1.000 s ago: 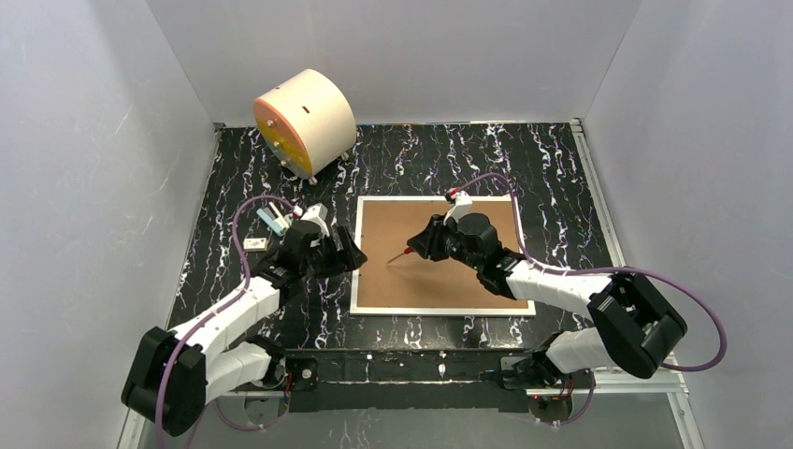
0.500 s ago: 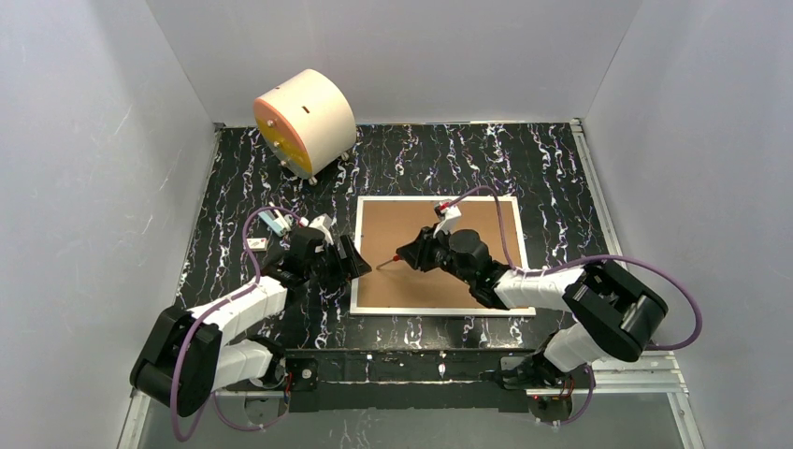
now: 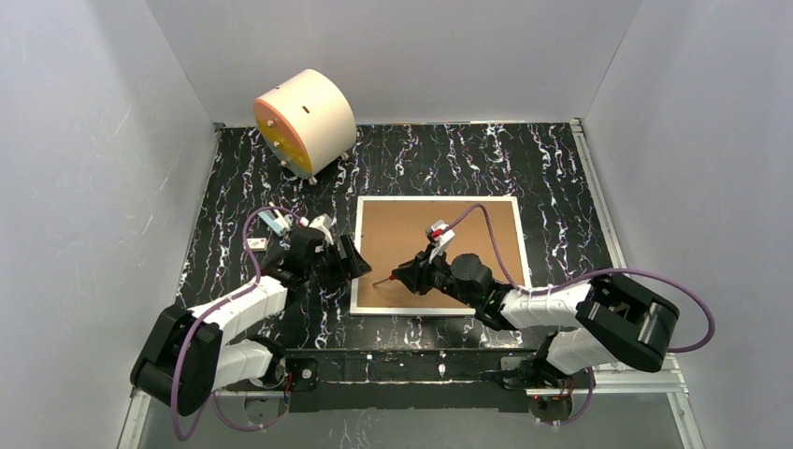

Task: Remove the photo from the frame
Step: Release the photo frame item from the photo frame.

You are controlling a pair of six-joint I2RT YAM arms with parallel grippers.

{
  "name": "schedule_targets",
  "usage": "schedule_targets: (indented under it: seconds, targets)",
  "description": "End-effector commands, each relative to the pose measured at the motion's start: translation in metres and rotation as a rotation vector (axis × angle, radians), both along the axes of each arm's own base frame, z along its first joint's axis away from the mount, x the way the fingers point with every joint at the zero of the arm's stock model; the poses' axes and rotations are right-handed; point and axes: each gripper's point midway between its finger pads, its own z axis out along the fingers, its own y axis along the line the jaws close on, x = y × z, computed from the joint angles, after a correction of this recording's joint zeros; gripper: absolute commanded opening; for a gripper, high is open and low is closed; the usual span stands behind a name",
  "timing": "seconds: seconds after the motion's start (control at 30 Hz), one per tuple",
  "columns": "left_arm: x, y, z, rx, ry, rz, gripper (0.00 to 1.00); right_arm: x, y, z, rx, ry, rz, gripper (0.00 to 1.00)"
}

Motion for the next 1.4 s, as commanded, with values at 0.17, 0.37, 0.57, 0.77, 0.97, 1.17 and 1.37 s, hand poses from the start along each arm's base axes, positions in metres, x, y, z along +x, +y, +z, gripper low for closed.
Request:
schedule_targets:
  seconds: [0.17, 0.37, 0.57, 0.77, 0.97, 1.17, 1.37]
  targets:
    - [0.006, 0.005, -0.005, 0.028, -0.011, 0.017, 0.75, -0.013, -0.022, -0.054, -0.125, 0.16, -0.076, 0.01]
    - [0.023, 0.007, 0.002, -0.011, -0.025, 0.049, 0.75, 0.009, -0.003, -0.032, 0.001, 0.133, -0.139, 0.01]
    - [0.044, 0.008, 0.001, -0.051, -0.004, 0.052, 0.7, 0.024, 0.005, -0.027, 0.086, 0.125, -0.154, 0.01]
    - [0.047, 0.001, -0.009, -0.071, 0.036, 0.008, 0.58, 0.03, -0.009, -0.028, 0.165, 0.115, -0.157, 0.01]
    - [0.038, 0.008, -0.027, -0.008, 0.082, -0.014, 0.49, 0.027, 0.001, -0.035, 0.147, 0.114, -0.092, 0.01]
    - [0.027, 0.016, -0.041, 0.046, 0.118, -0.03, 0.41, 0.024, 0.007, -0.043, 0.164, 0.127, -0.06, 0.01]
    - [0.024, 0.018, -0.046, 0.052, 0.131, -0.034, 0.34, 0.021, 0.009, -0.05, 0.18, 0.15, -0.042, 0.01]
